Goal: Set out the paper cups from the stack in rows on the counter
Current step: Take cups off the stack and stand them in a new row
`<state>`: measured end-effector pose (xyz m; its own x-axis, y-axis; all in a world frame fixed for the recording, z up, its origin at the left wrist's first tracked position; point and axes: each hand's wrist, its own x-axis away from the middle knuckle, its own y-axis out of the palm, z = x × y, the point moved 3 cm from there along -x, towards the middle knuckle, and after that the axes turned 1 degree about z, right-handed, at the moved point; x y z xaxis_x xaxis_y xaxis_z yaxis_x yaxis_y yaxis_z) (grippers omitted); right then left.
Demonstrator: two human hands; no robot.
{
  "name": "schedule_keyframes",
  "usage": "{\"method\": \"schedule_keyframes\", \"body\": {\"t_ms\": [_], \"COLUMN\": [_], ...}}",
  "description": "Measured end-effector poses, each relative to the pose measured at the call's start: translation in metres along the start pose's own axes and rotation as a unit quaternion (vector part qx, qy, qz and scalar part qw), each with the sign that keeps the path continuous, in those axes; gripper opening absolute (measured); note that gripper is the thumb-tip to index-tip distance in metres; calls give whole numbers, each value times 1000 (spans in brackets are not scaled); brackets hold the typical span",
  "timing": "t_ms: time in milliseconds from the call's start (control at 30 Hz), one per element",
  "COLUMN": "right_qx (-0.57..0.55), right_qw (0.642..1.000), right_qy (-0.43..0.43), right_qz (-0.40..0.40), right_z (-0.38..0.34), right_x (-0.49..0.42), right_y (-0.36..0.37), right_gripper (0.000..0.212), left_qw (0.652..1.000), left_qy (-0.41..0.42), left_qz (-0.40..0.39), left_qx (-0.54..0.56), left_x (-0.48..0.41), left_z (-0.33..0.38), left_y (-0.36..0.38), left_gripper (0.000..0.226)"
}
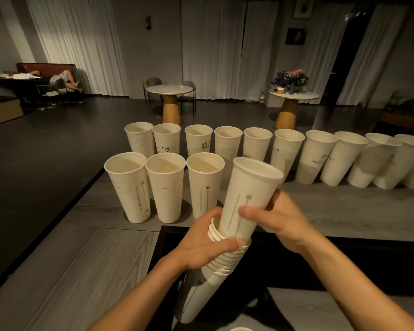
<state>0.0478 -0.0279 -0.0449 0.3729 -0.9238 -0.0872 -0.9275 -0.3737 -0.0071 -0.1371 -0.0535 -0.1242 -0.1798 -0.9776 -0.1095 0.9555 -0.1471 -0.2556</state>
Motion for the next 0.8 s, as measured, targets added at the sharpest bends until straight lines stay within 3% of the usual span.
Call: {"method": "schedule_keyframes", "body": {"t_ms": [67, 167, 367, 800], "right_qx": [-25, 50, 218, 266], "right_qw": [996, 984, 966, 951], "right_qy": [-31, -46, -8, 1], "right_qz": [82, 165, 136, 159], "right_z": [-6, -8, 25, 47], "right_x": [-12, -33, -63, -74], "right_y": [-14, -24, -10, -21], "right_gripper": [77, 78, 83, 86], "left_qw": [1000, 999, 999, 999], "left_qy": [-7, -29, -28, -38], "left_qz": [6, 16, 18, 29], "left_qx": [-3, -11, -30, -11], "left_x": [0, 0, 1, 0], "left_z": [-6, -15, -19, -20], "left_y": [0, -5, -11, -11], "left_gripper": [70, 77, 79, 79]}}
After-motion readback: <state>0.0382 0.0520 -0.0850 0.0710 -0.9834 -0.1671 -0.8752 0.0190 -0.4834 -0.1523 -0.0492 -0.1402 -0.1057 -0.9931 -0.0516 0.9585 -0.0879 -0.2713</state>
